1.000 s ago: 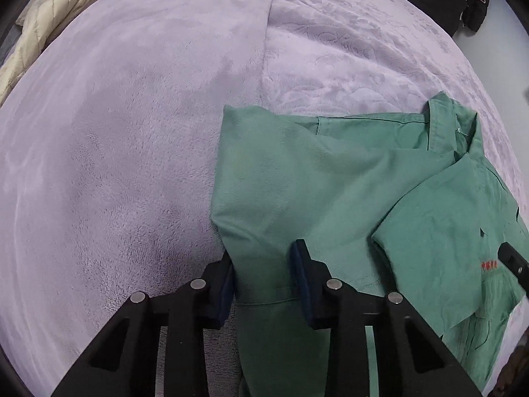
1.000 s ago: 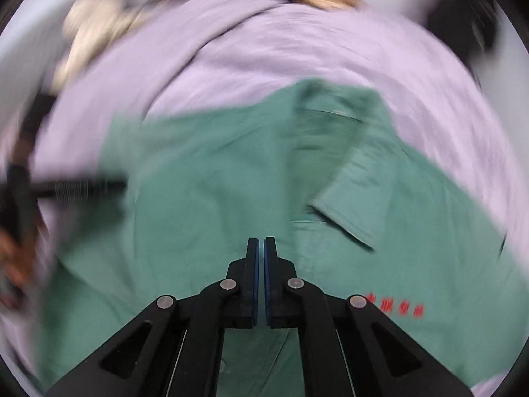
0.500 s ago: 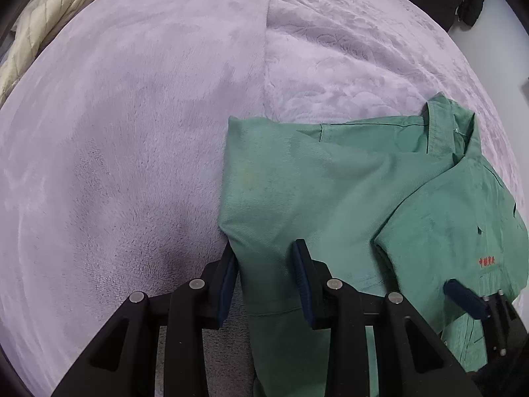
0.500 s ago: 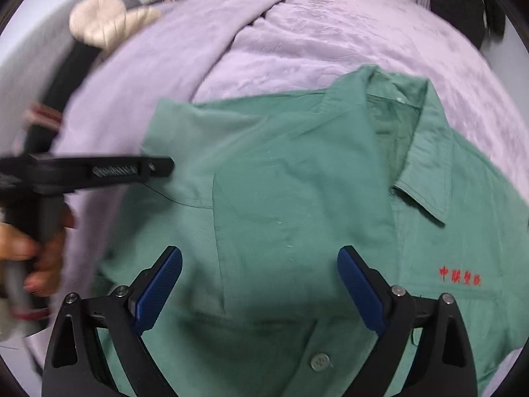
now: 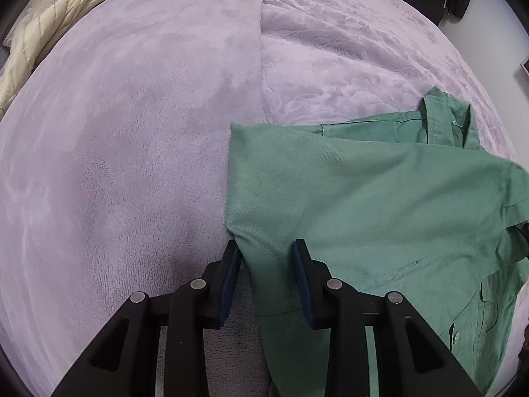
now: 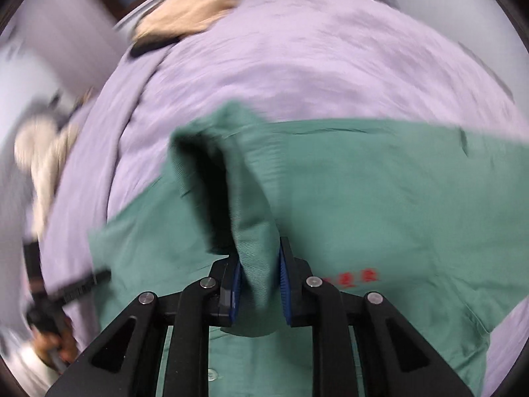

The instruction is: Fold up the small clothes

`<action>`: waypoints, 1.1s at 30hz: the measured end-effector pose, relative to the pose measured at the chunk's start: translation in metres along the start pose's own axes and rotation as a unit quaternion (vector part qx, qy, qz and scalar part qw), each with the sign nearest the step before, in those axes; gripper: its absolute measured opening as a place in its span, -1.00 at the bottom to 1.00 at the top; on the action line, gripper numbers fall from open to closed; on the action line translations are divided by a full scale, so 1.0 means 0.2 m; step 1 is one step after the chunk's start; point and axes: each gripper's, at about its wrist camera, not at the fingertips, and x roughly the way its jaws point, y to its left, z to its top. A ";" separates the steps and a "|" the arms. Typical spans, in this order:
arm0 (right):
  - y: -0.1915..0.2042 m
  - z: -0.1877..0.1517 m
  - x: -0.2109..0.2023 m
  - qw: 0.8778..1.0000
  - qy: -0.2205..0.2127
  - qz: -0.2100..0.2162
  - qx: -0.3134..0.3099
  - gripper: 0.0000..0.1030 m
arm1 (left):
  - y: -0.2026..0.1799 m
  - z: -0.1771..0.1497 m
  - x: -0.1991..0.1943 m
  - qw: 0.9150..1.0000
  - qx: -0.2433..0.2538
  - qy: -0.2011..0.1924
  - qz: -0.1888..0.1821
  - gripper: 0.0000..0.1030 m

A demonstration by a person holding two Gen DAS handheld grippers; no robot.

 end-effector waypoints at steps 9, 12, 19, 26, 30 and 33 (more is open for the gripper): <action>-0.28 -0.08 -0.12 0.985 0.012 0.091 0.144 0.23 | 0.06 0.09 -0.13 1.000 -0.006 -0.014 -0.013 0.05; 0.07 -0.30 -0.01 0.971 0.092 0.193 0.109 0.24 | 0.08 0.12 -0.10 1.000 -0.014 -0.014 0.000 0.38; 0.69 -0.89 0.55 0.929 0.242 0.254 0.117 0.24 | 0.01 0.15 0.08 0.999 0.011 0.030 -0.008 0.07; 0.93 -0.92 0.72 0.903 0.228 0.325 0.164 -0.91 | 0.11 0.21 -0.09 0.998 0.026 -0.014 -0.050 -0.88; 1.08 -1.01 0.89 0.907 0.254 0.307 0.138 -0.91 | 0.19 0.23 0.03 1.000 0.031 0.002 -0.003 -0.91; 1.10 -1.07 0.98 0.922 0.266 0.253 0.122 -0.91 | 0.24 0.22 0.04 1.000 0.014 -0.005 -0.006 -0.91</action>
